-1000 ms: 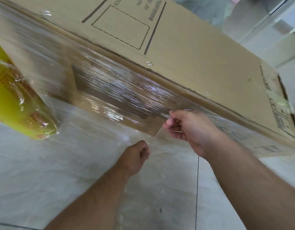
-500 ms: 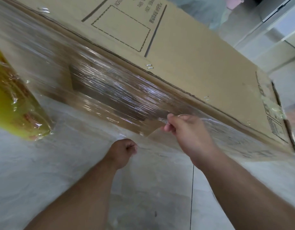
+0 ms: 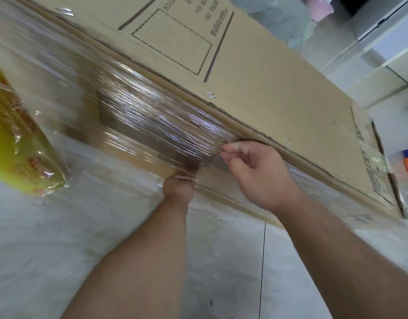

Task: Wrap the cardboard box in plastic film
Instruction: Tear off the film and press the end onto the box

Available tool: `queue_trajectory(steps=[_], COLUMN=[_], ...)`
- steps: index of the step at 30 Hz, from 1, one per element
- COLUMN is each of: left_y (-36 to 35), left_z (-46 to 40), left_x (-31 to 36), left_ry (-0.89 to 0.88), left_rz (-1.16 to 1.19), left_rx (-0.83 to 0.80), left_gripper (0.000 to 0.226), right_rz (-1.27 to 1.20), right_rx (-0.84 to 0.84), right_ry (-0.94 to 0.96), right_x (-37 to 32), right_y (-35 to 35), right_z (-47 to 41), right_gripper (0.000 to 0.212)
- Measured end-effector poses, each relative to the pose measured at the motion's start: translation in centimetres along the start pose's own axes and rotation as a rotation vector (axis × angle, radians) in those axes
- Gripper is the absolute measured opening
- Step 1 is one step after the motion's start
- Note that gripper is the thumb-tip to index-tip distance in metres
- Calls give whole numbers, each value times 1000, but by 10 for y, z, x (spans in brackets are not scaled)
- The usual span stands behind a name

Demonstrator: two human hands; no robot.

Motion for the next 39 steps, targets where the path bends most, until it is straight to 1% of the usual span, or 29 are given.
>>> queue_trajectory(steps=[2, 3, 4, 6, 9, 11, 12, 13, 15, 17, 18, 19, 21, 22, 23, 24, 25, 27, 30, 32, 33, 34, 36, 38, 39], left_y=[-4, -6, -10, -19, -21, -22, -23, -24, -30, -44, -55, -65, -76, -78, -76, -73, -67, -60, -50, -46, -44, -41, -36, -35, -37], left_z=[2, 5, 7, 8, 30, 44, 48, 53, 65, 77, 82, 85, 88, 85, 81, 76, 72, 62, 54, 56, 55, 55, 54, 55, 53], left_x=[-6, -10, -14, -24, -23, -29, -33, -36, -38, -25, -13, 4, 36, 46, 56, 63, 69, 68, 62, 64, 63, 61, 57, 61, 59], left_ry=[105, 153, 193, 238, 239, 255, 258, 256, 241, 200, 178, 164, 178, 199, 217, 229, 245, 242, 215, 187, 172, 180, 197, 191, 186], left_rz=[62, 126, 238, 479, 714, 841, 881, 912, 904, 900, 920, 953, 1059, 1113, 1133, 1140, 1122, 1087, 1045, 1046, 1010, 989, 926, 925, 930], left_rx=[49, 91, 138, 195, 218, 237, 251, 270, 290, 265, 223, 153, 38, 6, -6, -11, 15, 87, 156, 129, 118, 145, 171, 144, 137], left_gripper=[17, 11, 12, 34, 56, 64, 61, 54, 35, 14, 8, 15, 57, 74, 86, 92, 94, 89, 88, 94, 96, 95, 90, 87, 86], right_rz=[-87, -116, -139, -178, -165, -148, -157, -147, -78, 21, 86, 151, 272, 319, 351, 374, 394, 423, 418, 381, 360, 338, 316, 294, 260], right_rx=[70, 106, 142, 222, 312, 254, 187, 121, 47, 2, -27, -46, -83, -118, -150, -176, -206, -255, -275, -281, -273, -261, -217, -136, -89], right_ry=[24, 47, 68, 98, 48, -58, -123, -186, -221, -169, -139, -92, 11, 18, -8, -49, -82, -114, -138, -120, -105, -82, -25, 34, 68], right_x=[1, -1, -3, 0, 25, 51, 62, 72, 77, 69, 62, 54, 38, 31, 27, 25, 23, 22, 20, 13, 9, 3, -8, -19, -24], right_y=[6, 9, 11, 18, 26, 21, 14, 7, -6, -18, -24, -29, -37, -41, -44, -48, -53, -64, -75, -73, -68, -61, -41, -18, -8], right_z=[10, 18, 25, 42, 61, 64, 60, 56, 47, 38, 34, 29, 17, 10, 3, -5, -11, -20, -26, -26, -25, -23, -16, -7, -1], right_gripper=[38, 41, 40, 37, 35, 33, 37, 40, 42, 39, 36, 33, 33, 36, 39, 42, 42, 38, 32, 18, 12, 10, 15, 29, 33])
Point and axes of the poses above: each hand's wrist, its own z-axis away from the middle knuckle, its own y-axis out of the back of the hand, x = y × z, the point moved 8 cm from there along -z, towards the middle knuckle, and after that the axes turned 15 degrees about -y, right-handed, at the moved point
